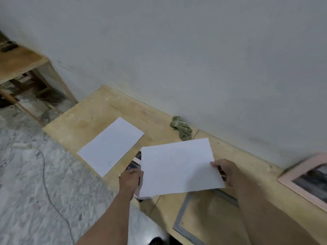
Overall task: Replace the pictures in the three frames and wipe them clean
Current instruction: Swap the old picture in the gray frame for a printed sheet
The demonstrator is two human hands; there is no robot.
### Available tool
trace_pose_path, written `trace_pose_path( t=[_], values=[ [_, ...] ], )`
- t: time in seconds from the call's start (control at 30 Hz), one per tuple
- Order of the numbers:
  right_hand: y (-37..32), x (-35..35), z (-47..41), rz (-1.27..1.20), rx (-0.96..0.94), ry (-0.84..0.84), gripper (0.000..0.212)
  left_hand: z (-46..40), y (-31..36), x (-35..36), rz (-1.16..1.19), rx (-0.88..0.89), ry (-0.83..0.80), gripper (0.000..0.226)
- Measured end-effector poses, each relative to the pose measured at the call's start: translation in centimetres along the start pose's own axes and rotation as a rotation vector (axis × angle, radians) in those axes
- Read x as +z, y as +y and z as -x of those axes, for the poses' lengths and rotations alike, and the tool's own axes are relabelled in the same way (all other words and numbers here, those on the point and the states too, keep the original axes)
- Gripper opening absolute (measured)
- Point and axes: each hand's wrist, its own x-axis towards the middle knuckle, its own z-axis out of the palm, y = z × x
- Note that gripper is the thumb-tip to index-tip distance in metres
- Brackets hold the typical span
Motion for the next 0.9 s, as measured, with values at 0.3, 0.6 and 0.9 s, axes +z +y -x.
trace_pose_path(
  t=[0.3, 0.6, 0.9],
  values=[
    [17.9, -9.3, 7.8, -0.283, 0.231, 0.403, 0.023, 5.1, -2.6, 10.6, -0.330, 0.090, -0.432, 0.013],
    [25.8, -10.0, 8.8, -0.335, 0.210, 0.522, 0.020, 7.1, -6.2, 12.9, -0.504, 0.084, -0.430, 0.016],
    [24.7, -10.1, 7.2, -0.374, 0.201, 0.450, 0.009, 7.0, -5.9, 14.0, -0.542, 0.094, -0.333, 0.008]
  ],
)
